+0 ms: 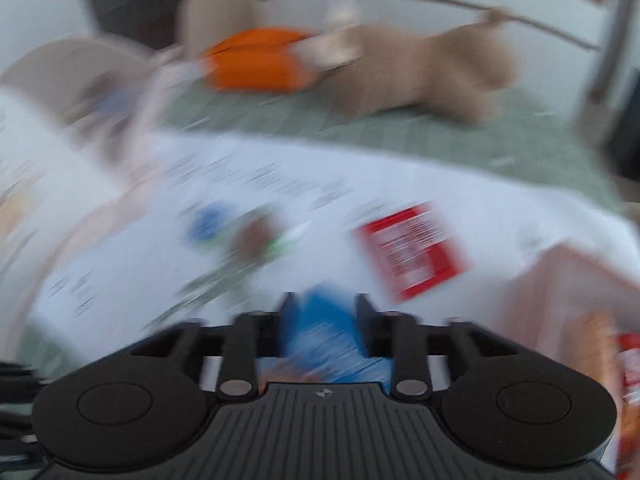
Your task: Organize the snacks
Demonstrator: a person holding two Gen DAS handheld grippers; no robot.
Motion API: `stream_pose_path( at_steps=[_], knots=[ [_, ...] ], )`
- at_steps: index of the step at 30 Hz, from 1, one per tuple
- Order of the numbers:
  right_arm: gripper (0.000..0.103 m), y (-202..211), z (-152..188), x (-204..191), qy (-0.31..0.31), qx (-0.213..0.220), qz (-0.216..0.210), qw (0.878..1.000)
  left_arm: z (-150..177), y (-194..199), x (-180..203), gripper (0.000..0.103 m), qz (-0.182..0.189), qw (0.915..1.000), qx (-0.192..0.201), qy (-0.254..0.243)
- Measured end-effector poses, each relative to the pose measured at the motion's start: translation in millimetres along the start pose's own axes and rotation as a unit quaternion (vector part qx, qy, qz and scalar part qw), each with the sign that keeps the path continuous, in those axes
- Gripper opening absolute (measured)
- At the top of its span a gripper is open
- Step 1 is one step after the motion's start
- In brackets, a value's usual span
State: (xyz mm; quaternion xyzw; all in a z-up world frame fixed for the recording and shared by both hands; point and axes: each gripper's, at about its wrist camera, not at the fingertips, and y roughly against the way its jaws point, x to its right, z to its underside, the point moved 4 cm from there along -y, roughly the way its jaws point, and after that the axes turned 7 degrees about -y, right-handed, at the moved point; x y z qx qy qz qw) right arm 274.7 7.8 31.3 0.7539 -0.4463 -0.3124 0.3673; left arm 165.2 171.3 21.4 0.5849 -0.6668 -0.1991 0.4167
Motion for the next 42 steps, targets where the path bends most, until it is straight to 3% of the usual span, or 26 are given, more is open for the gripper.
stream_pose_path(
  at_steps=[1, 5, 7, 9, 12, 15, 16, 19, 24, 27, 29, 32, 33, 35, 36, 37, 39, 42],
  knots=[
    [0.067, -9, -8, 8, -0.016, -0.004, 0.005, 1.0, -16, -9, 0, 0.025, -0.002, 0.9998, 0.009, -0.015],
    [0.068, -47, -24, 19, -0.021, -0.031, 0.018, 0.999, -82, -57, -10, 0.025, -0.031, 0.9945, 0.045, -0.089],
    [0.069, -60, -23, 16, 0.008, -0.034, 0.048, 0.998, -97, -78, -17, 0.025, -0.05, 0.9928, 0.042, -0.1],
    [0.069, -62, -22, 13, 0.02, -0.031, 0.048, 0.998, -104, -96, -27, 0.025, -0.052, 0.9943, 0.024, -0.09],
    [0.049, -51, -16, 12, 0.019, -0.046, 0.033, 0.998, -96, -107, -33, 0.025, -0.045, 0.9948, -0.002, -0.091],
    [0.037, -42, -3, 4, 0.046, -0.054, 0.033, 0.997, -83, -100, -25, 0.025, -0.045, 0.9917, -0.016, -0.119],
    [0.027, -39, 1, 2, 0.043, -0.062, 0.027, 0.997, -79, -95, -24, 0.024, -0.037, 0.9914, -0.027, -0.123],
    [0.017, -23, 23, -5, 0.033, -0.077, -0.002, 0.997, -55, -79, -13, 0.024, -0.006, 0.9904, -0.051, -0.128],
    [0.014, 10, 77, -12, 0.01, -0.085, -0.038, 0.996, -13, -55, 5, 0.024, 0.038, 0.9895, -0.079, -0.115],
    [0.014, 31, 109, -12, 0.003, -0.085, -0.046, 0.995, 5, -46, 20, 0.024, 0.051, 0.9854, -0.094, -0.133],
    [0.014, 45, 128, -9, 0.01, -0.08, -0.039, 0.996, 4, -40, 23, 0.024, 0.041, 0.9866, -0.087, -0.131],
    [0.014, 64, 147, 1, 0.002, -0.068, -0.027, 0.997, -21, -42, 13, 0.025, 0.01, 0.996, -0.058, -0.067],
    [0.016, 72, 150, 4, -0.005, -0.061, -0.027, 0.998, -34, -47, 8, 0.025, -0.006, 0.9983, -0.043, -0.038],
    [0.037, 83, 155, 10, -0.017, -0.049, -0.024, 0.998, -54, -62, -1, 0.025, -0.024, 0.9995, -0.022, 0.005],
    [0.055, 89, 157, 13, -0.023, -0.039, -0.018, 0.999, -63, -74, -3, 0.025, -0.036, 0.9991, -0.021, 0.014],
    [0.064, 93, 159, 16, -0.028, -0.032, -0.013, 0.999, -69, -86, -4, 0.025, -0.049, 0.9985, -0.02, 0.013],
    [0.064, 100, 165, 24, -0.036, -0.027, -0.004, 0.999, -77, -105, -1, 0.036, -0.061, 0.9981, -0.003, -0.005],
    [0.064, 110, 174, 37, -0.048, -0.023, -0.002, 0.999, -73, -112, 17, 0.032, -0.058, 0.997, -0.001, -0.051]
  ],
)
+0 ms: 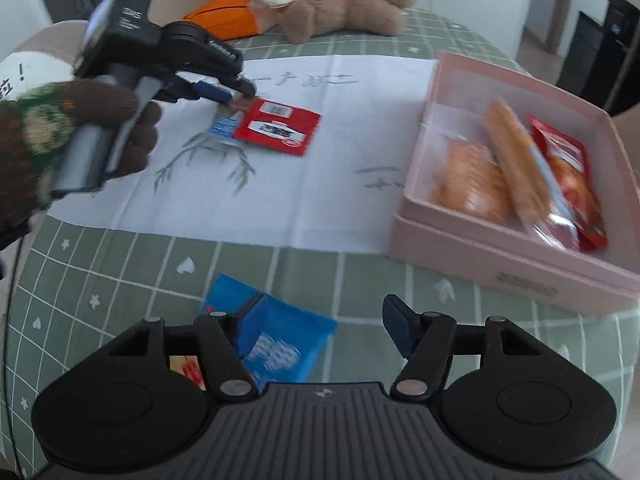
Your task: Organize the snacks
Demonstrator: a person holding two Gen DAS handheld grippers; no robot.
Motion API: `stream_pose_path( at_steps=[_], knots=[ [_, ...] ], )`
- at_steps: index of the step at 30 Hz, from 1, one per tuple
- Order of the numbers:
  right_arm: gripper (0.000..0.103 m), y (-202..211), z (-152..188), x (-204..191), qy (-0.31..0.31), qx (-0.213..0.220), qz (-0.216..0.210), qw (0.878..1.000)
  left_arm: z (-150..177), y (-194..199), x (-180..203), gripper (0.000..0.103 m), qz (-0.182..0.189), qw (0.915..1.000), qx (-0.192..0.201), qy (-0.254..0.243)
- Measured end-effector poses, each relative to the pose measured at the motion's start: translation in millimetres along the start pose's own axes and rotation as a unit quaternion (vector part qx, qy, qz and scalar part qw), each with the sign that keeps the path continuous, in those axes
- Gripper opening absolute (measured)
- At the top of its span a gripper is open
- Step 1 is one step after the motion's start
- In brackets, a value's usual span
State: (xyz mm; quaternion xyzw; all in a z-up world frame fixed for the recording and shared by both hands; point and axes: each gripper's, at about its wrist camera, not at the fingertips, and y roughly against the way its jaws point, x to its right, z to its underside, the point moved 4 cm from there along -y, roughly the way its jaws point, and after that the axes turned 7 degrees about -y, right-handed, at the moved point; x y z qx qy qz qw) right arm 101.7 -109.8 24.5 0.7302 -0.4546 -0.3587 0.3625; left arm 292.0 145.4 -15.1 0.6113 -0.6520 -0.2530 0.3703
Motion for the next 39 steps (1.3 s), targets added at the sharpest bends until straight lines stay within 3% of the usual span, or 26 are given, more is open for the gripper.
stream_pose_path(
  at_steps=[4, 9, 15, 23, 24, 25, 33, 34, 39],
  knots=[
    [0.064, 6, 3, 8, -0.004, 0.012, -0.001, 1.0, 27, 13, 35, 0.034, 0.034, 0.9959, -0.013, -0.083],
    [0.063, 1, -18, -11, -0.002, 0.034, -0.029, 0.999, 75, 50, 44, 0.034, 0.046, 0.9939, -0.028, -0.096],
    [0.057, -29, -80, -47, 0.009, 0.042, -0.023, 0.999, 117, 88, 33, 0.034, 0.038, 0.9947, -0.04, -0.087],
    [0.054, -115, -153, -56, 0.008, 0.011, 0.038, 0.999, 135, 123, 1, 0.032, 0.059, 0.9976, -0.03, -0.02],
    [0.044, -120, -153, -55, 0.001, 0.001, 0.038, 0.999, 138, 126, 0, 0.032, 0.062, 0.9973, -0.034, -0.023],
    [0.04, -120, -149, -55, -0.004, 0.001, 0.037, 0.999, 140, 128, 0, 0.032, 0.065, 0.9968, -0.037, -0.027],
    [0.04, -66, -66, -60, 0.036, 0.0, -0.023, 0.999, 149, 118, 27, 0.033, 0.055, 0.9928, -0.059, -0.089],
    [0.04, -62, -55, -57, 0.035, -0.01, -0.027, 0.999, 149, 115, 32, 0.034, 0.048, 0.9921, -0.062, -0.098],
    [0.04, -38, -17, -46, 0.051, 0.018, -0.018, 0.998, 143, 105, 44, 0.036, 0.027, 0.9911, -0.054, -0.119]
  ],
)
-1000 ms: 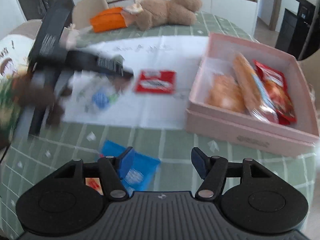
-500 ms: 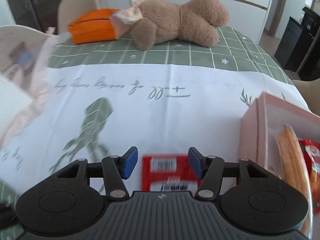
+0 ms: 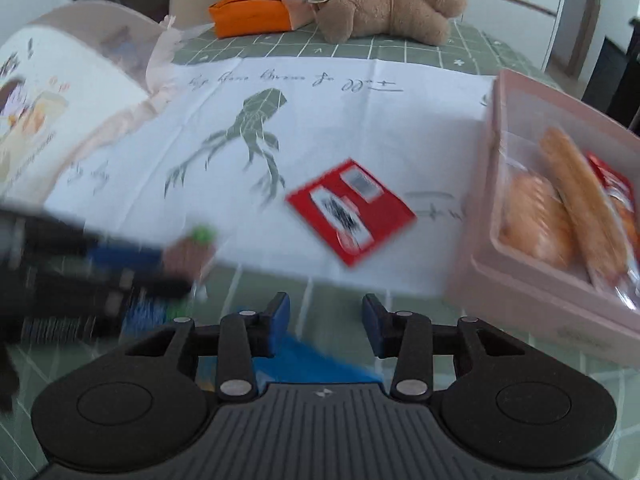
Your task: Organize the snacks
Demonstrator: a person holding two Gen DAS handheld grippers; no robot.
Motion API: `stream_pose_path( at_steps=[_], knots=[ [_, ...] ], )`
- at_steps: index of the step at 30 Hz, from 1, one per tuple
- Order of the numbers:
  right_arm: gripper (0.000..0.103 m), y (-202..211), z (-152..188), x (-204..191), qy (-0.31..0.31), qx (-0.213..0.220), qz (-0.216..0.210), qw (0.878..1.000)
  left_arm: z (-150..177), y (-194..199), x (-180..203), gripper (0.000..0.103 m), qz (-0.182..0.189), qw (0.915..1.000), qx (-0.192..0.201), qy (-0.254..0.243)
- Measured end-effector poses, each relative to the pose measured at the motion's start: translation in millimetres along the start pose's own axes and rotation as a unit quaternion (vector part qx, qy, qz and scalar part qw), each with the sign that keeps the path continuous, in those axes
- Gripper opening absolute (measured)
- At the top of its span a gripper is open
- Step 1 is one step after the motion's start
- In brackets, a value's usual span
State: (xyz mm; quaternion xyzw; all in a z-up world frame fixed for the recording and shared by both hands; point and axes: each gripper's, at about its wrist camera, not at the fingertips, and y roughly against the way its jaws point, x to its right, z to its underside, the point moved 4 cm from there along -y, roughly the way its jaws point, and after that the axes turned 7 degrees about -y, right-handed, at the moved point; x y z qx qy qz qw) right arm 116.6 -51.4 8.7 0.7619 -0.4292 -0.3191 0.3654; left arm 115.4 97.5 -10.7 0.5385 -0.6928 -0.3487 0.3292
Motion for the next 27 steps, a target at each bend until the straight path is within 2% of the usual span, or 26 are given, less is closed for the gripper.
stream_pose_path(
  at_steps=[4, 5, 8, 13, 16, 19, 20, 22, 24, 27],
  knots=[
    [0.053, -1, -7, 2, -0.077, 0.012, -0.026, 0.997, 1, 3, 0, 0.028, -0.014, 0.9999, -0.002, 0.01],
    [0.053, -4, -9, 1, -0.098, 0.02, -0.018, 0.995, 4, 6, -1, 0.025, -0.021, 0.9997, -0.002, 0.014],
    [0.058, -20, -23, -2, -0.174, 0.039, 0.024, 0.984, 17, 16, -12, 0.025, -0.042, 0.9988, -0.008, 0.024],
    [0.067, -42, -52, -4, -0.242, 0.061, 0.09, 0.964, 34, 28, -31, 0.025, -0.027, 0.9978, -0.013, 0.06],
    [0.077, -59, -69, -9, -0.239, 0.068, 0.137, 0.959, 39, 33, -39, 0.025, -0.014, 0.9973, -0.007, 0.072],
    [0.079, -75, -78, -17, -0.187, 0.068, 0.173, 0.965, 39, 44, -43, 0.025, -0.004, 0.9973, 0.014, 0.072],
    [0.077, -74, -79, -20, -0.167, 0.07, 0.166, 0.969, 37, 49, -43, 0.025, 0.002, 0.9976, 0.026, 0.064],
    [0.065, -69, -77, -22, -0.141, 0.055, 0.139, 0.979, 30, 53, -40, 0.025, 0.013, 0.9984, 0.04, 0.038],
    [0.056, -59, -66, -21, -0.119, 0.04, 0.121, 0.985, 19, 49, -31, 0.025, 0.026, 0.9989, 0.039, -0.002],
    [0.054, -42, -44, -17, -0.101, 0.021, 0.098, 0.99, 5, 36, -12, 0.028, 0.032, 0.9955, 0.024, -0.086]
  ],
)
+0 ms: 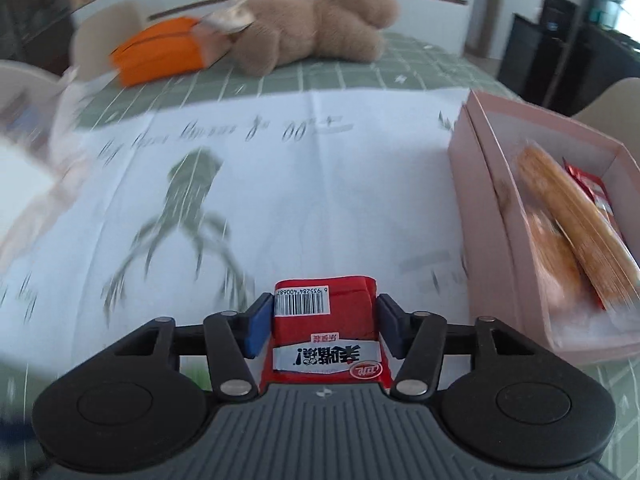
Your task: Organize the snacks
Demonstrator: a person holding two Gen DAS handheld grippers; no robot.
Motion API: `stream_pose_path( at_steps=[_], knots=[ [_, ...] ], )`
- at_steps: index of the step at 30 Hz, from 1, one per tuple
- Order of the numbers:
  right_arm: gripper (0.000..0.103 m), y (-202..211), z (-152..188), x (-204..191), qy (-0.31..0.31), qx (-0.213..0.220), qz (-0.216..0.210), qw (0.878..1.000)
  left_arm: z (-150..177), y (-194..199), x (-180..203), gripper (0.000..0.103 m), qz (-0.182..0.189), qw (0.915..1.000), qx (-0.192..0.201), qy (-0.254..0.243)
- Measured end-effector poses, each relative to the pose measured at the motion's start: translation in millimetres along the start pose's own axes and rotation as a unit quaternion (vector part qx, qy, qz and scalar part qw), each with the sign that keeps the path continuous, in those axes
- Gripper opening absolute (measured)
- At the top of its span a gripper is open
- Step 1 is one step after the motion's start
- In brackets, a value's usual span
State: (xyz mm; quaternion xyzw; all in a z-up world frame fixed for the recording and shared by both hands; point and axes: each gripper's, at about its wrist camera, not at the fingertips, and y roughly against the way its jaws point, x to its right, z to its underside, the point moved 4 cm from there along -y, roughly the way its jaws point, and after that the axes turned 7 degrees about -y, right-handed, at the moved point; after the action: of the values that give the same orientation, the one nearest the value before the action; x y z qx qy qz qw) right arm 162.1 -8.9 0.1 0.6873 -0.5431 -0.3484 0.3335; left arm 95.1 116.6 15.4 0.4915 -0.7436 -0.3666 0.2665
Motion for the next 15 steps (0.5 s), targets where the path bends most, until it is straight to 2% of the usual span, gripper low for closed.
stream_pose_path(
  at_steps=[3, 7, 10, 12, 13, 15],
  knots=[
    [0.054, 22, 26, 22, 0.007, -0.012, -0.013, 1.0, -10, -20, 11, 0.028, -0.015, 0.9978, -0.03, -0.057],
    [0.054, 49, 52, 63, -0.011, -0.009, -0.011, 1.0, -23, -35, 10, 0.029, -0.033, 0.9975, -0.038, -0.05],
    [0.054, 65, 67, 100, -0.038, 0.0, 0.005, 0.999, -33, -43, 14, 0.029, -0.038, 0.9972, -0.045, -0.046],
    [0.055, 72, 77, 123, -0.051, 0.002, 0.019, 0.999, -39, -49, 18, 0.033, -0.036, 0.9971, -0.048, -0.047],
    [0.056, 74, 82, 132, -0.058, 0.001, 0.025, 0.998, -41, -52, 22, 0.039, -0.032, 0.9971, -0.051, -0.047],
    [0.06, 80, 94, 149, -0.069, 0.001, 0.027, 0.997, -44, -56, 29, 0.04, -0.034, 0.9969, -0.05, -0.051]
  ],
)
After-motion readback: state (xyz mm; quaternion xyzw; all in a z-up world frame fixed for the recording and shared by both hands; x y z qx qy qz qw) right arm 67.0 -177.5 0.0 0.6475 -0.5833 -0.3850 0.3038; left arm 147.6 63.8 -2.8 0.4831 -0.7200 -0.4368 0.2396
